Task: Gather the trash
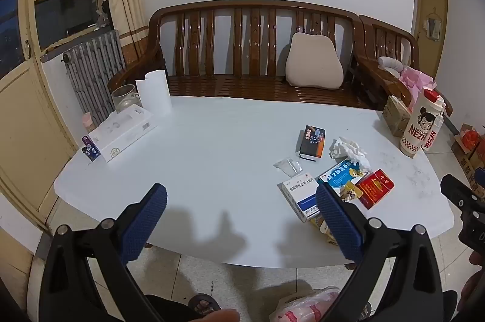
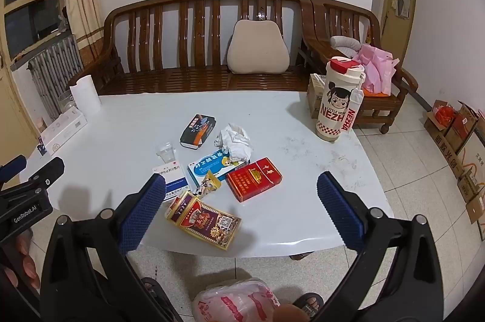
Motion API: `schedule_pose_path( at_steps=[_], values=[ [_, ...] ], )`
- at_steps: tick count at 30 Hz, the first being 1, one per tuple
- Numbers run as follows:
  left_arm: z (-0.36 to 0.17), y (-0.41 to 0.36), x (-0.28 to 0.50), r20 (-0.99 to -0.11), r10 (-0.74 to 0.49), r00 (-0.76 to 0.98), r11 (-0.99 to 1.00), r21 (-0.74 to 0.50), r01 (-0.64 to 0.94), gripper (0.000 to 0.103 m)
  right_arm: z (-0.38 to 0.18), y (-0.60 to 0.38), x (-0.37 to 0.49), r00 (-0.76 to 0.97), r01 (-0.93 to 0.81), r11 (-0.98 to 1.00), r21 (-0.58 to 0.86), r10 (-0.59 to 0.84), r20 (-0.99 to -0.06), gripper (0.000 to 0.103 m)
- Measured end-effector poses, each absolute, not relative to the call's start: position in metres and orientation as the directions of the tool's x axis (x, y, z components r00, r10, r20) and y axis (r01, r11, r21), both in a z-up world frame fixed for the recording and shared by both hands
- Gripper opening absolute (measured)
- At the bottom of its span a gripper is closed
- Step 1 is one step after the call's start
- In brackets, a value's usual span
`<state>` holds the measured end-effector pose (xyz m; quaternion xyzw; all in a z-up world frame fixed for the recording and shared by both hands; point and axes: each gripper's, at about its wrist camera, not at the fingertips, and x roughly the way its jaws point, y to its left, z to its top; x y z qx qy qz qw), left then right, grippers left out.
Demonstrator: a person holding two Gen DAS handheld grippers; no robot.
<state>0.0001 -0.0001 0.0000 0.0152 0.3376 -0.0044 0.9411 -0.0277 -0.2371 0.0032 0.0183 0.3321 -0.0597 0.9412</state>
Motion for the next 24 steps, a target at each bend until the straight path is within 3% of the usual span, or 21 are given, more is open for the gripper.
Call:
schedule_pose_path(
  at_steps=[24],
  values=[
    [-0.0005,-0.0018,-0.0017,-0.638,0.006,0.770,0.999,0.034,0.021,0.096,0.0040,-0.2400,-0.0281,0.767,0.128,0.992,0.001,-0.098,-0.634,0.098]
  ],
)
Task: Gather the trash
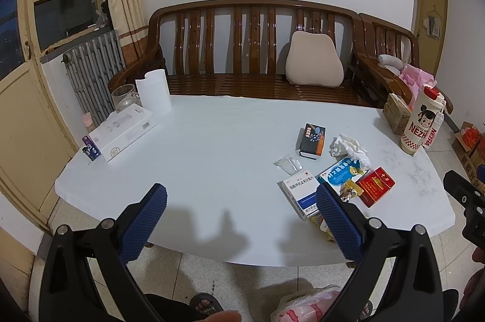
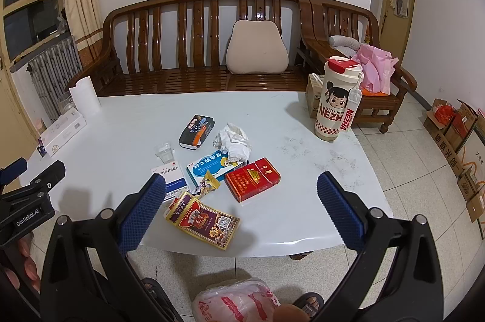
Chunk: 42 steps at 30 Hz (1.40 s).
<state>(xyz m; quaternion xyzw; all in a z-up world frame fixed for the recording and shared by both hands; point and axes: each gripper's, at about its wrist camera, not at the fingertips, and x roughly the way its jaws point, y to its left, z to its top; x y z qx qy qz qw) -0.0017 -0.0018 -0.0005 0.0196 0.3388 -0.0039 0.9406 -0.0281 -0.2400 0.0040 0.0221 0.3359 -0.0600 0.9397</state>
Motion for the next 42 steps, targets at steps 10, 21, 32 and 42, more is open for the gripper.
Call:
schedule_pose_path(
  at_steps=[10,21,32,42],
  values=[
    [0.0005,-0.0034,-0.0015,-0.632,0.016,0.775,0.999,0.045,0.016,0.096,0.0042,-0.2396,-0.0283,0.767,0.128,0.992,0.001,-0.098,-0.634,0.098],
    [0.0011,-0.0031,-0.0021,-0.632,0.011,0.775,0.999,0.042,0.020,0.096,0.0049,-0.2396,-0.0278,0.767,0.128,0.992,0.001,-0.098,-0.634,0.098],
    [0.0006,-0.0041,-0.0014,-0.633,0.014,0.774,0.999,0.048,0.021,0.096,0.0036,-0.2401,-0.0275,0.766,0.128,0.992,0.003,-0.097,-0.635,0.098],
    [0.0001,-0.0039,-0.0012,-0.633,0.010,0.774,0.999,0.044,0.023,0.096,0.0036,-0.2402,-0.0282,0.766,0.127,0.992,0.001,-0.098,-0.635,0.098]
  ],
)
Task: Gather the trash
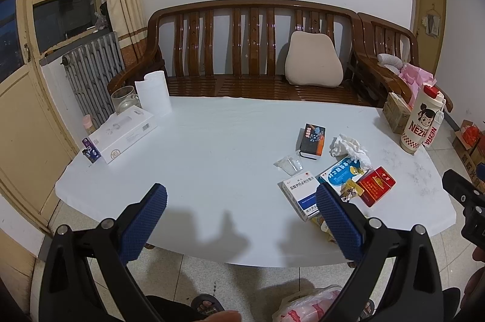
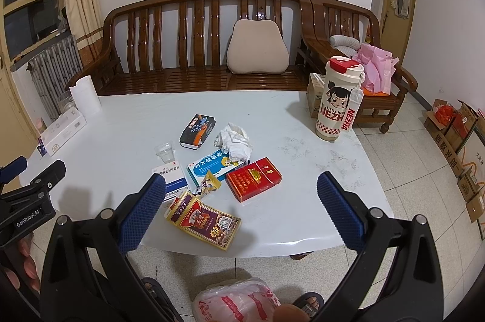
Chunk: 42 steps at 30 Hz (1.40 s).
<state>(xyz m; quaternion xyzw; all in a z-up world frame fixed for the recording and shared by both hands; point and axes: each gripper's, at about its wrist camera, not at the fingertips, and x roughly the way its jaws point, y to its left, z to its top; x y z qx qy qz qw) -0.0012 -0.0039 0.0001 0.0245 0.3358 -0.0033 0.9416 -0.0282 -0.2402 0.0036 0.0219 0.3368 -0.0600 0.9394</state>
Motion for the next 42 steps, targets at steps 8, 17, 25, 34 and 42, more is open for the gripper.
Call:
schedule_pose_path(
  at_steps=[8,17,25,34,42],
  values=[
    [0.000,-0.004,-0.001,-0.634,0.009,0.773,0.999,0.044,0.024,0.096,0.003,-0.240,-0.028,0.766,0.128,0.992,0.002,-0.098,-0.635,0.098],
    [-0.001,-0.005,-0.001,-0.633,0.008,0.774,0.999,0.046,0.027,0.096,0.003,-0.241,-0.028,0.765,0.129,0.992,0.003,-0.098,-0.636,0.098],
    [-0.004,-0.005,0.000,-0.633,0.010,0.774,0.999,0.046,0.024,0.096,0.003,-0.241,-0.029,0.765,0.129,0.992,0.003,-0.098,-0.637,0.098],
    [-0.006,-0.004,-0.001,-0.640,0.001,0.768,0.999,0.039,0.031,0.096,0.000,-0.242,-0.029,0.764,0.133,0.991,0.001,-0.102,-0.637,0.098],
    [-0.022,-0.005,0.012,-0.675,-0.017,0.737,0.998,0.039,0.059,0.096,-0.005,-0.255,-0.024,0.747,0.139,0.990,-0.009,-0.111,-0.655,0.098]
  ],
)
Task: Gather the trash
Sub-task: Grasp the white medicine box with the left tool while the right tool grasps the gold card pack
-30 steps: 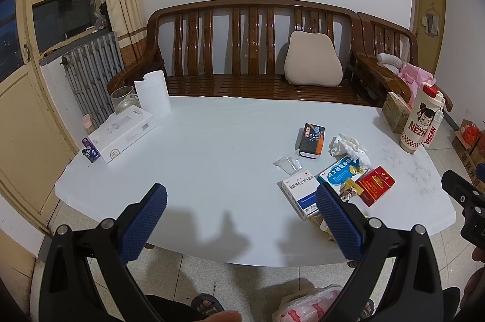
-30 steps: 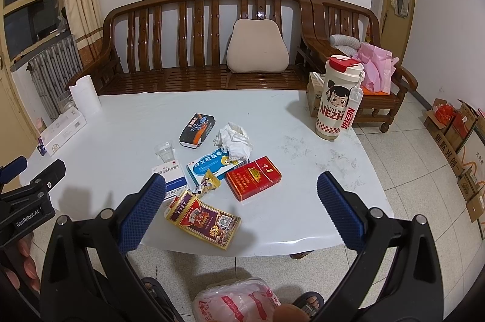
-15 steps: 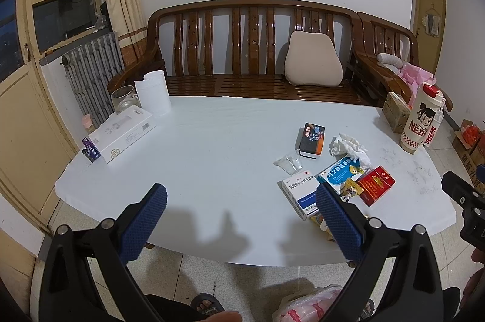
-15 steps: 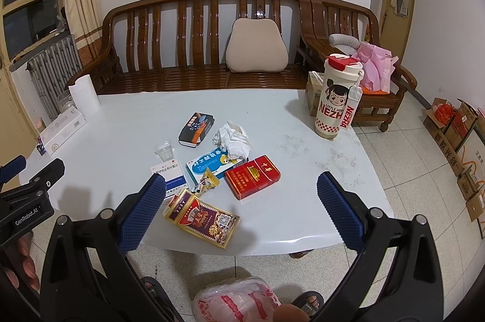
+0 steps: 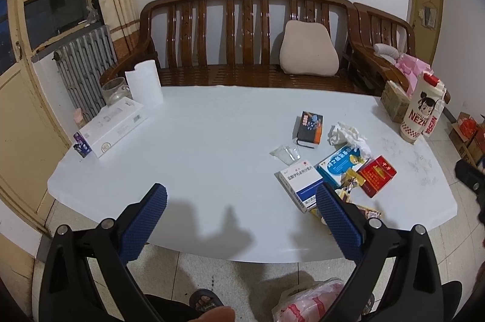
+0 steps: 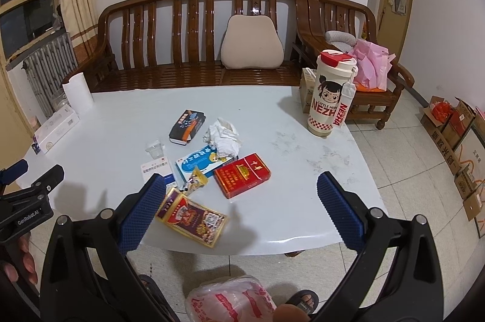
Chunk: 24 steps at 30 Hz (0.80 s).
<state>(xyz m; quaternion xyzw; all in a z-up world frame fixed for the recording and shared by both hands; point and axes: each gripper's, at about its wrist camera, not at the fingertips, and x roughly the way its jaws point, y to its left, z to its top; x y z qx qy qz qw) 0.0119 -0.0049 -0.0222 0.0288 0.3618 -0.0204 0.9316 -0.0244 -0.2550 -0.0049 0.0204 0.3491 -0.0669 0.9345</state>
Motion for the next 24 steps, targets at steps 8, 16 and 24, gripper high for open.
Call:
schedule_pose_path(
  at_steps=[8,16,24],
  values=[
    [-0.049,-0.015,0.034,-0.728,-0.026,0.685,0.996,0.036,0.076,0.096,-0.009,-0.270,-0.003,0.701,0.058,0.998,-0.027,-0.060,-0.711,0.098],
    [-0.085,-0.030,0.061,-0.783,-0.059,0.620,0.991,0.029,0.130,0.096,-0.037,-0.288,0.021,0.620,-0.061,0.998,-0.012,0.028,-0.784,0.098],
    [-0.113,-0.030,0.079,-0.814,-0.043,0.580,0.992,0.036,0.124,0.096,-0.080,-0.256,0.034,0.457,-0.464,0.886,0.020,0.259,-0.851,0.098]
  ],
)
